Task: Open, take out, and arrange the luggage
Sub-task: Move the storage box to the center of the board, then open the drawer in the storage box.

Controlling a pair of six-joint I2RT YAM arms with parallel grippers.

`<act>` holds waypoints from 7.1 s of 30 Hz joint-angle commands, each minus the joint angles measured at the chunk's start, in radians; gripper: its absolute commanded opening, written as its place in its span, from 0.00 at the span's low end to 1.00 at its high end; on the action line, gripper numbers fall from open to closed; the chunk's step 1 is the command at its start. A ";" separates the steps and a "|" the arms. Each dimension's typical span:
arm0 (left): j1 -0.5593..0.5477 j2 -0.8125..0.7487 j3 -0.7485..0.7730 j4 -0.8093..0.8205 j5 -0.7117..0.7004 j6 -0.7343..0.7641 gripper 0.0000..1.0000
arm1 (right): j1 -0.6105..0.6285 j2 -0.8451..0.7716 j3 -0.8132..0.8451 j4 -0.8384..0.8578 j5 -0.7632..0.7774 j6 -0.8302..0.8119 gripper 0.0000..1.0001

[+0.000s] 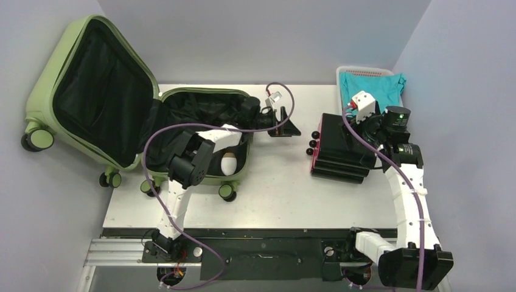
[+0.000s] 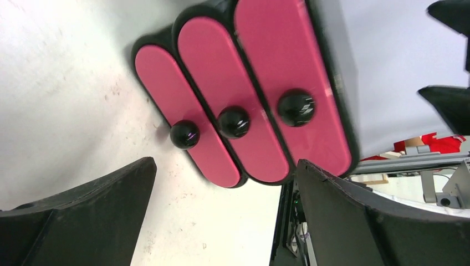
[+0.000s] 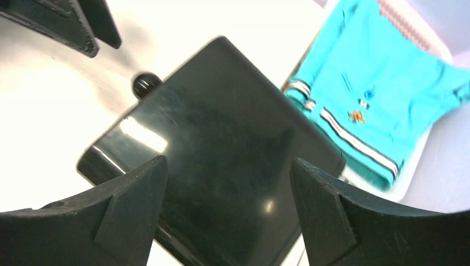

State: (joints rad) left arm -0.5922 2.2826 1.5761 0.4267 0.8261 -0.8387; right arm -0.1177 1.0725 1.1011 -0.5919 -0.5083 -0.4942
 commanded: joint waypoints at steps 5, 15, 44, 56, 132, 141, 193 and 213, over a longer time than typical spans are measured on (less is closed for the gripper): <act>0.040 -0.211 0.059 -0.058 0.043 0.029 0.96 | 0.225 0.054 0.040 0.163 0.183 0.095 0.76; 0.079 -0.347 -0.034 -0.158 0.081 0.166 0.96 | 0.297 0.255 0.056 0.355 0.437 0.215 0.74; 0.069 -0.298 -0.089 -0.196 -0.044 0.144 0.96 | 0.343 0.188 -0.016 0.061 0.658 0.084 0.72; -0.087 -0.188 -0.087 -0.134 -0.083 -0.007 0.96 | 0.259 0.181 -0.057 0.079 0.656 0.068 0.72; -0.250 0.422 0.313 0.078 -0.137 -0.440 0.49 | -0.076 -0.043 -0.255 0.246 0.245 0.073 0.70; -0.252 0.434 0.302 0.099 -0.130 -0.451 0.30 | -0.076 -0.028 -0.255 0.240 0.236 0.070 0.70; -0.104 0.123 0.002 -0.054 -0.180 -0.207 0.17 | -0.063 0.013 -0.248 0.208 0.231 0.054 0.70; -0.079 0.051 -0.076 -0.048 -0.179 -0.202 0.16 | -0.046 0.026 -0.245 0.210 0.246 0.051 0.70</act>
State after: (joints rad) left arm -0.7330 2.3833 1.5330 0.3920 0.6846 -1.0634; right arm -0.1745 1.0653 0.8661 -0.2813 -0.2695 -0.4320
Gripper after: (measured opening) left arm 0.312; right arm 0.696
